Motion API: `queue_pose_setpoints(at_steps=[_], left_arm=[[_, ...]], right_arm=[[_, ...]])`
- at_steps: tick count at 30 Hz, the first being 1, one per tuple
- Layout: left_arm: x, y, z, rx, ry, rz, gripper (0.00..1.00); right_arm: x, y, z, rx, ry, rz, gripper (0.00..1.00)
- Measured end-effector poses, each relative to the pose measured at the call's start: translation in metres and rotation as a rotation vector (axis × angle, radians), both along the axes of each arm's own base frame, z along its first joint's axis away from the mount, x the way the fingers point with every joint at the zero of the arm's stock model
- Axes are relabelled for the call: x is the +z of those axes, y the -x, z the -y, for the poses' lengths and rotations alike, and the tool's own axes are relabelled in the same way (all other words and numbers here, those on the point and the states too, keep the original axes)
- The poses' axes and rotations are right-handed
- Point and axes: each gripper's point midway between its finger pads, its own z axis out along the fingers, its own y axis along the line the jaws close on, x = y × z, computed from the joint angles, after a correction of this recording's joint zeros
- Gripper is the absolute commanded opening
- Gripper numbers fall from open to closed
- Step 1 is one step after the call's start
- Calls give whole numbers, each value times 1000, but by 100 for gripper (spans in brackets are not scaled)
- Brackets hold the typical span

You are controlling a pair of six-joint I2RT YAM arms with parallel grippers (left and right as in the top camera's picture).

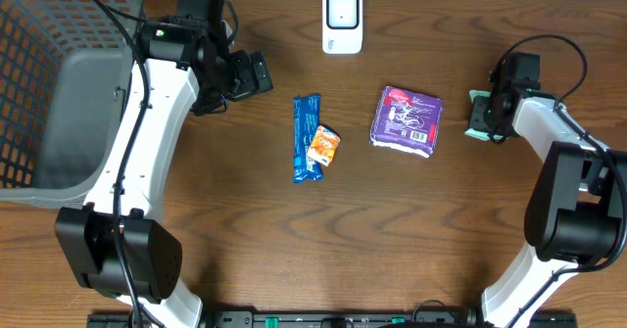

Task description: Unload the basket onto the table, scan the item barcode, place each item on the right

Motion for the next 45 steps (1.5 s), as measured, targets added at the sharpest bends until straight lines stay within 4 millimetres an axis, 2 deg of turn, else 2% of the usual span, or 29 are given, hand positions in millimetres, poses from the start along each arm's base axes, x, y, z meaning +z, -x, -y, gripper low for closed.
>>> queue_pose_setpoints(at_steps=[3,5,8,10,12,16,20,22,25,27,30,33,35,38,40,42,45], left_arm=[[0,0,0,0,0,0,98],[0,0,0,0,0,0,98],[0,0,0,0,0,0,98],[0,0,0,0,0,0,98],[0,0,0,0,0,0,98],[0,0,0,0,0,0,98],[0,0,0,0,0,0,98],[0,0,0,0,0,0,98],[0,0,0,0,0,0,98],[0,0,0,0,0,0,98],[0,0,0,0,0,0,98],[0,0,0,0,0,0,98],[0,0,0,0,0,0,98],[0,0,0,0,0,0,98],[0,0,0,0,0,0,98],[0,0,0,0,0,0,98],[0,0,0,0,0,0,98]], right_arm=[[13,-7,-6,5,0,39,13],[35,-24,-15,21,-4,123,14],[77,-51,-39,53,-38,278,6],[110,-71,-63,75,-82,403,1],[135,-85,-87,85,-135,497,1],[165,-100,-140,110,-250,626,1],[191,-107,-193,170,-326,704,1],[209,-114,-214,198,-351,735,1],[240,-134,-232,216,-375,775,1],[260,-150,-237,217,-381,803,1],[277,-170,-241,214,-380,811,1],[264,-190,-250,216,-375,757,1],[241,-198,-259,221,-370,701,1],[187,-202,-282,248,-365,591,1],[144,-199,-301,283,-352,514,1],[111,-192,-318,313,-333,456,1],[83,-183,-337,355,-296,412,1]])
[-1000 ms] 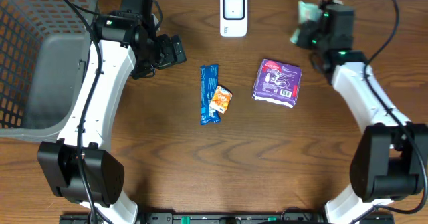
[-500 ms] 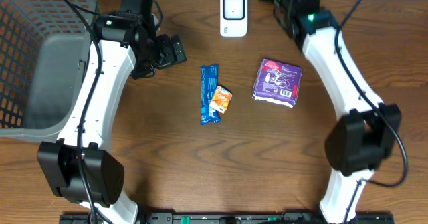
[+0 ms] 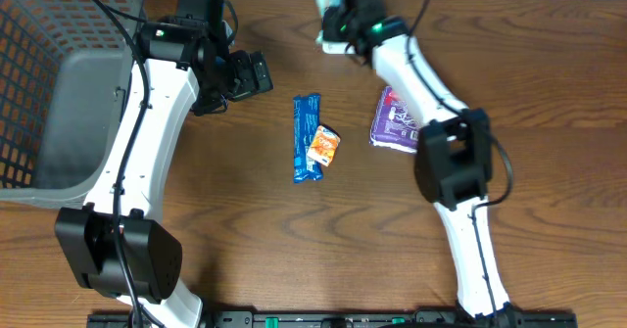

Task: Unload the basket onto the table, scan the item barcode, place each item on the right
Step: 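Carry the green wipes pack with the right gripper to the scanner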

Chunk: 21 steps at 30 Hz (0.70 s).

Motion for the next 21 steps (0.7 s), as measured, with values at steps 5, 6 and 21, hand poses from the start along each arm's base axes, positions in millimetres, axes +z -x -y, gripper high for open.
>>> queue_pose_setpoints(at_steps=[5,6,21], left_arm=[[0,0,0,0,0,0,98],[0,0,0,0,0,0,98],[0,0,0,0,0,0,98]], right_arm=[[8,-2,-9,6,86,75,1],[10,-4,-8,-2,106,88,1],[14,-17,25,-97,221,138,1]])
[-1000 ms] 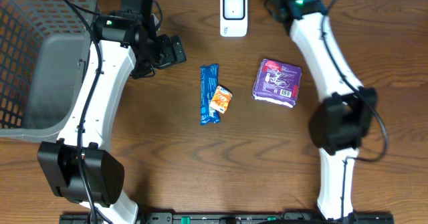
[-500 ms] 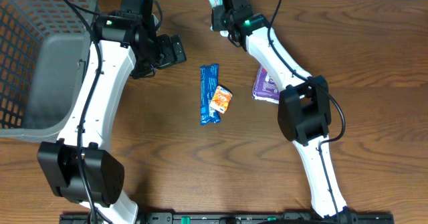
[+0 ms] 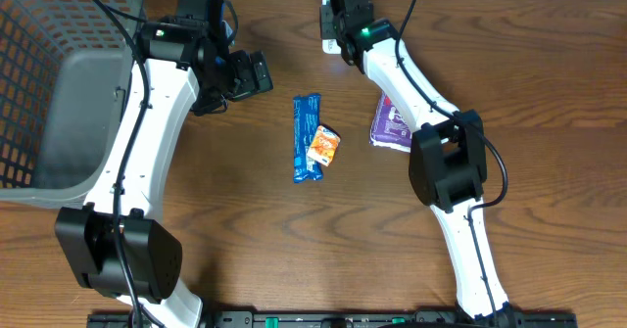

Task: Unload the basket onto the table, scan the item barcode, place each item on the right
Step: 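Carry the green wipes pack with the right gripper to the scanner, then move the green pack to the table's right edge and release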

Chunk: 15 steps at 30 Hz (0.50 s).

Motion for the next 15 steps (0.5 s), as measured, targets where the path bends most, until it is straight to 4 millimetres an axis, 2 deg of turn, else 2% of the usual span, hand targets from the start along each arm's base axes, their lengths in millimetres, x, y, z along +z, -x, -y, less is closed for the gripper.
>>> queue_pose_setpoints(at_steps=[3,6,8,10,12,15], left_arm=[[0,0,0,0,0,0,98],[0,0,0,0,0,0,98],[0,0,0,0,0,0,98],[0,0,0,0,0,0,98],[0,0,0,0,0,0,98],[0,0,0,0,0,0,98]], right_arm=[[-5,2,9,-20,8,-28,1],[-12,7,26,-66,1,-82,1],[-12,10,45,-111,-6,-118,1],[-6,12,69,-160,-14,-145,1],[8,13,102,-217,-20,-158,1],[40,18,167,-329,-38,-162,1]])
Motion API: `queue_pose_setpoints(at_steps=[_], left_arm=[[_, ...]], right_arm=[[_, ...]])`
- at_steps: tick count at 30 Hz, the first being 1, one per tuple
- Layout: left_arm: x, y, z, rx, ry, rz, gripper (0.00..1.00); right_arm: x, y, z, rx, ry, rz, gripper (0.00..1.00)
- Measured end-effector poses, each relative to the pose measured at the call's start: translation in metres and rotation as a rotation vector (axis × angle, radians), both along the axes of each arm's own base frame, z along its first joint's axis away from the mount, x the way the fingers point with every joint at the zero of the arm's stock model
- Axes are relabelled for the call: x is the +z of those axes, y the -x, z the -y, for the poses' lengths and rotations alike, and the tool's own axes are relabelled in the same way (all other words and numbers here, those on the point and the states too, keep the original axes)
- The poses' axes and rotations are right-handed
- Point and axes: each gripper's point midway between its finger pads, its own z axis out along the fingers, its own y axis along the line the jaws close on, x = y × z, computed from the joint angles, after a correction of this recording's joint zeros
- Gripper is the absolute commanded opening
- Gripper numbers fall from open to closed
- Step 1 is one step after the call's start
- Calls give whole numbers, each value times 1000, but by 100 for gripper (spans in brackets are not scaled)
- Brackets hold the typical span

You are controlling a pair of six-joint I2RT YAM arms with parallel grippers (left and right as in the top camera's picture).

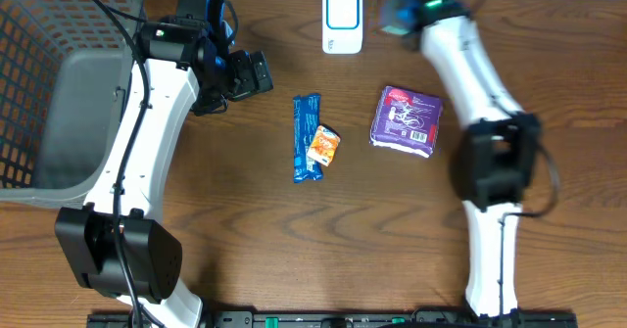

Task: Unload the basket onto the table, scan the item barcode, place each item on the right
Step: 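Move the green pack to the table's right edge and release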

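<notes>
The white scanner (pixel 342 20) stands at the table's back edge, its face showing a blue rim. My right gripper (pixel 397 17) is just right of it, blurred by motion, shut on a small teal item (pixel 391 21) that shows only as a smear. My left gripper (pixel 261 73) hangs over the table to the left of the blue bar, with nothing seen in it; its jaw gap is not readable from above.
A blue snack bar (pixel 307 137) and an orange packet (pixel 324 144) lie together mid-table. A purple pack (pixel 407 119) lies to their right. A grey mesh basket (pixel 39 34) fills the far left.
My right gripper, with the teal item, was over the scanner's left top corner and is now to the scanner's right. The scanner face is uncovered. The left arm is unchanged.
My right gripper first held the teal item at the table's right side. It then stood at the scanner's upper left, and shortly after right over the scanner. Now it is off to the scanner's right, item still held. The left arm stayed put throughout.
</notes>
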Motion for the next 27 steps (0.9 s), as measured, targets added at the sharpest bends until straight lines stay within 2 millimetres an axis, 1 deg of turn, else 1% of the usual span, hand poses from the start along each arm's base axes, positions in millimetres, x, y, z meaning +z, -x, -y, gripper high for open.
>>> queue_pose_setpoints(at_steps=[1,4,6,8,9,12,14,17,18,19,20,21,22,23,24,25,27], left_arm=[[0,0,0,0,0,0,98],[0,0,0,0,0,0,98],[0,0,0,0,0,0,98],[0,0,0,0,0,0,98],[0,0,0,0,0,0,98],[0,0,0,0,0,0,98],[0,0,0,0,0,0,98],[0,0,0,0,0,0,98],[0,0,0,0,0,0,98],[0,0,0,0,0,0,98],[0,0,0,0,0,0,98],[0,0,0,0,0,0,98],[0,0,0,0,0,0,98],[0,0,0,0,0,0,98],[0,0,0,0,0,0,98],[0,0,0,0,0,0,98],[0,0,0,0,0,0,98]], right_arm=[[13,4,26,-46,-4,2,1],[40,22,102,-181,-7,-11,1],[45,42,154,-279,-3,-52,1],[39,61,194,-355,1,-106,1],[32,73,216,-397,2,-144,1],[12,102,265,-488,1,-237,1],[-3,118,291,-528,0,-292,1],[-20,139,325,-572,-3,-351,1],[-26,145,335,-586,-5,-366,3],[-30,151,345,-598,-6,-377,6],[-36,159,357,-615,-9,-394,15],[-39,164,363,-625,-10,-402,20],[-43,172,374,-644,-16,-415,30],[-45,180,384,-657,-18,-425,54],[-46,183,388,-667,-20,-426,74],[-46,188,395,-680,-23,-428,99],[-46,199,408,-710,-29,-430,99]])
